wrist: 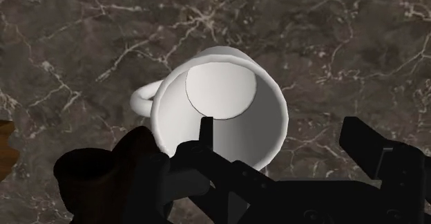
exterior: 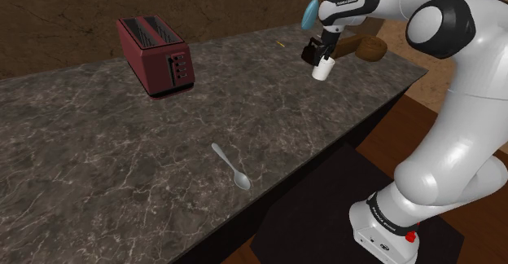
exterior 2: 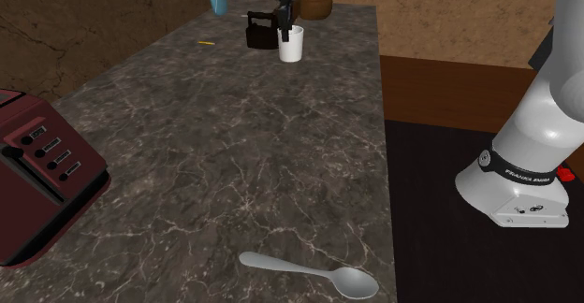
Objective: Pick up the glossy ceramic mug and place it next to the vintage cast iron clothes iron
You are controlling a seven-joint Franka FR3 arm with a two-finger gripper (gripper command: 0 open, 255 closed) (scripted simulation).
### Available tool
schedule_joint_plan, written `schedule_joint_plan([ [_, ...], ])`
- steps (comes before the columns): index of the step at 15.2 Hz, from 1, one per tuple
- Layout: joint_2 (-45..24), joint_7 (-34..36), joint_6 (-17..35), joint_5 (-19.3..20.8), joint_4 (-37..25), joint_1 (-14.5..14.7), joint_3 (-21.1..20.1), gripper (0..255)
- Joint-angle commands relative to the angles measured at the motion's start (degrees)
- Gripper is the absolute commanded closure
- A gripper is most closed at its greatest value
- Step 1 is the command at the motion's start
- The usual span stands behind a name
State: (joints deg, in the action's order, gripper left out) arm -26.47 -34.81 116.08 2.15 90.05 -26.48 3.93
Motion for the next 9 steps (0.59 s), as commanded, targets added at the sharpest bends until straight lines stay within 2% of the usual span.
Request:
schedule_joint_plan([
  [1, 0.94, 0.02, -3.2, 0.02, -2.24, 0.13, -0.03, 0],
  [2, 1.31, 0.01, -4.55, 0.02, -3.21, 0.18, -0.03, 0],
  [9, 1.31, 0.02, -4.55, 0.02, -3.21, 0.18, -0.03, 0],
])
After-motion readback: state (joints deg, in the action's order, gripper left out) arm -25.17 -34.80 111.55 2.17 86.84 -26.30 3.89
